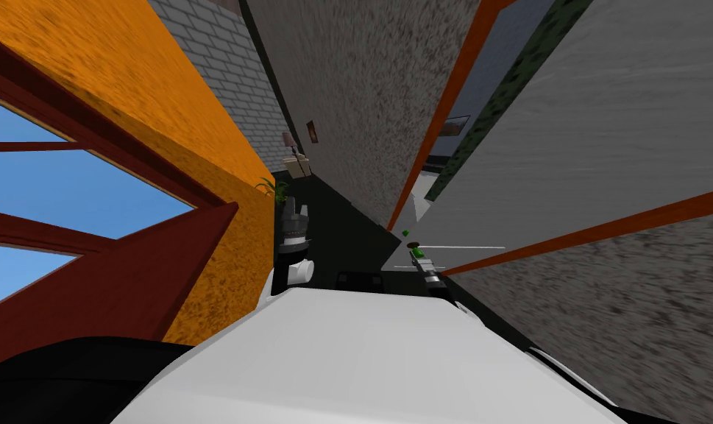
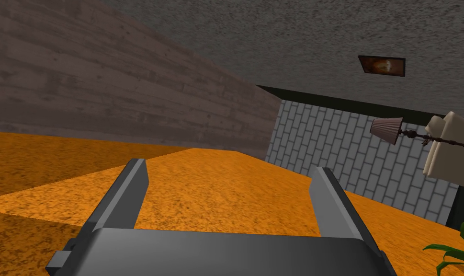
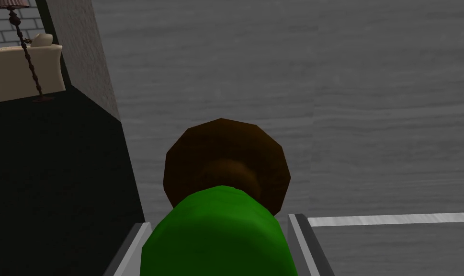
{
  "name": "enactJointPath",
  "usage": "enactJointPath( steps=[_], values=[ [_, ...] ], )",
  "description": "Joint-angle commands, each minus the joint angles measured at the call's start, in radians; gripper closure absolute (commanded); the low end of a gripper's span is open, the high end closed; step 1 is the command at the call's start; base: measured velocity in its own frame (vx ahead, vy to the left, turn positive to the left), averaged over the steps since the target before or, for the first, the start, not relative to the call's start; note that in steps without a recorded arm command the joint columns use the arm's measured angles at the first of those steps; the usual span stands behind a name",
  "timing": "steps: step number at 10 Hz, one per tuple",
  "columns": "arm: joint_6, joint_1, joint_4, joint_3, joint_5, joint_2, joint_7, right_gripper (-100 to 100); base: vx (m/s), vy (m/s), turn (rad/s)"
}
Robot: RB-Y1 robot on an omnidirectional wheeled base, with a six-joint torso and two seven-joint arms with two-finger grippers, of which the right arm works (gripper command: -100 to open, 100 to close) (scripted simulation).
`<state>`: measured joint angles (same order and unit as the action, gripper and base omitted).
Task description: Pull the door open
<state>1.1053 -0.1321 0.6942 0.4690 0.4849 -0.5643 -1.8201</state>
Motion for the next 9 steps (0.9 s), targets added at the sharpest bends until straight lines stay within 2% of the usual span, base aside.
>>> enactJointPath(
  steps=[1,2,3,9],
  values=[
    [0.032,-0.005,-0.017,0.011,-0.006,-0.009,-0.017,100,-0.212,-0.073,0.111],
    [0.045,-0.009,-0.022,0.016,-0.009,-0.015,-0.025,100,-0.185,-0.048,0.097],
    [0.026,-0.015,-0.003,0.013,-0.007,-0.013,-0.014,100,-0.082,-0.02,0.014],
    [0.077,-0.021,-0.035,0.035,-0.018,-0.024,-0.038,100,-0.181,-0.064,0.148]
  ],
)
